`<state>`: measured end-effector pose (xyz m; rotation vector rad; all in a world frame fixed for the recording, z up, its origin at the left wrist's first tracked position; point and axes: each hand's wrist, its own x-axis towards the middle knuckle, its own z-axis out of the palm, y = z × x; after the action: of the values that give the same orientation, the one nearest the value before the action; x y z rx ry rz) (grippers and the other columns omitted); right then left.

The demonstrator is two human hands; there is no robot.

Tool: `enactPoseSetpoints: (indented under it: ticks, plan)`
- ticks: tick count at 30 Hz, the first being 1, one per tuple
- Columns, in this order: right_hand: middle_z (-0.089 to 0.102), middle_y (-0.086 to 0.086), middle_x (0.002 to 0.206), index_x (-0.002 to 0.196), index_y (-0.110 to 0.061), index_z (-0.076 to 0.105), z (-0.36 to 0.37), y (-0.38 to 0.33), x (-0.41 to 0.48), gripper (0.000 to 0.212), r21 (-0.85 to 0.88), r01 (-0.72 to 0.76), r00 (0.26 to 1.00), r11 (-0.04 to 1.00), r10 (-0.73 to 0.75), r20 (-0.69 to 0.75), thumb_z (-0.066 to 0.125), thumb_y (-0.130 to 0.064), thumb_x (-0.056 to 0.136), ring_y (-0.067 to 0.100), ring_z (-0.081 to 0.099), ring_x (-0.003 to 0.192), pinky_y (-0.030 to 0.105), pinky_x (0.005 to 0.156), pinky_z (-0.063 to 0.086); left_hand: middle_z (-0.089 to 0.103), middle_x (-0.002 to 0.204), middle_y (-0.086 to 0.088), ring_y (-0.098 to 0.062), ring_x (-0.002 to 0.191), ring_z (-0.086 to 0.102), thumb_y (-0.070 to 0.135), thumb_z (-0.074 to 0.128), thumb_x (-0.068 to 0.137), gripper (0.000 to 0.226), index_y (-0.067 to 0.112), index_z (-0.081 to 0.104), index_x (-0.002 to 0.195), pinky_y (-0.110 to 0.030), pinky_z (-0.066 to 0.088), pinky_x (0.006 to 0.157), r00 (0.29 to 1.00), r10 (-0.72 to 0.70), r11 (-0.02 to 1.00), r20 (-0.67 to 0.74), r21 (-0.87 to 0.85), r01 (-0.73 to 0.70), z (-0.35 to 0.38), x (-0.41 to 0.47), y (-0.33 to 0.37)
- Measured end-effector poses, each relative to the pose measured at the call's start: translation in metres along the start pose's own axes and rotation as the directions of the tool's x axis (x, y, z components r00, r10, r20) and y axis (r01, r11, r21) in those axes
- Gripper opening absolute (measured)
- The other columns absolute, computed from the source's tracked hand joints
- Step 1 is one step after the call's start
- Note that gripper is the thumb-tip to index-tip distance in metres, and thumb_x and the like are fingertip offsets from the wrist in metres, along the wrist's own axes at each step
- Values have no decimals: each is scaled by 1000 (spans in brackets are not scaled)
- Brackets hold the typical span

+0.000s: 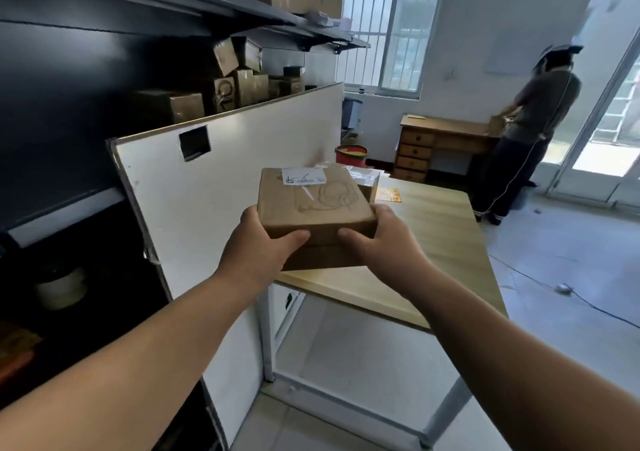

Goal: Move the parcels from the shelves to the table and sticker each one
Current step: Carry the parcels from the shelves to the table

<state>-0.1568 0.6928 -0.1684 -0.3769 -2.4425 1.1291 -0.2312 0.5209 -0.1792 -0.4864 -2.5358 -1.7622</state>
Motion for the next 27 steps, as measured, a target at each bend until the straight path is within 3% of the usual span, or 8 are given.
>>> enactPoseSetpoints:
  ticks: [5, 10, 16, 20, 27]
  plan:
    - [58, -7, 110, 133, -17, 45, -6, 40, 52, 54, -2, -49, 998, 999, 49, 24, 61, -43, 88, 15, 58, 103, 37, 91, 53, 56, 119, 0, -20, 109, 55, 37, 76, 77, 70, 17, 40, 133, -34, 50, 89, 999, -47, 998, 8, 31, 47, 44, 43, -7]
    - [57, -7, 106, 129, -17, 48, 6, 72, 103, 49, 31, -125, 991, 992, 123, 42, 59, -44, 90, 16, 58, 103, 39, 92, 52, 56, 120, -1, -20, 110, 55, 41, 75, 76, 73, 18, 39, 135, -41, 50, 94, 993, -99, 993, 58, 70, 95, 73, 96, -24]
    - [55, -9, 97, 122, -16, 52, 34, 98, 175, 41, 12, -213, 976, 977, 213, 45, 57, -43, 91, 13, 56, 94, 31, 85, 49, 55, 117, 1, -20, 107, 55, 44, 68, 82, 64, 18, 40, 133, -34, 49, 87, 980, -161, 985, 119, 86, 151, 93, 171, -47]
    - [57, -6, 103, 124, -17, 50, 50, 114, 227, 44, -5, -254, 965, 967, 254, 66, 55, -46, 92, 15, 57, 98, 32, 85, 50, 56, 120, 0, -20, 109, 55, 45, 65, 83, 61, 18, 41, 132, -39, 49, 92, 976, -180, 980, 126, 104, 167, 106, 225, -60]
    - [57, -6, 111, 132, -20, 46, 71, 153, 329, 50, -6, -297, 940, 955, 294, 174, 57, -46, 91, 15, 57, 103, 36, 89, 52, 56, 122, 0, -20, 111, 54, 39, 69, 82, 58, 18, 43, 130, -35, 48, 94, 960, -261, 960, 103, 136, 246, 140, 311, -81]
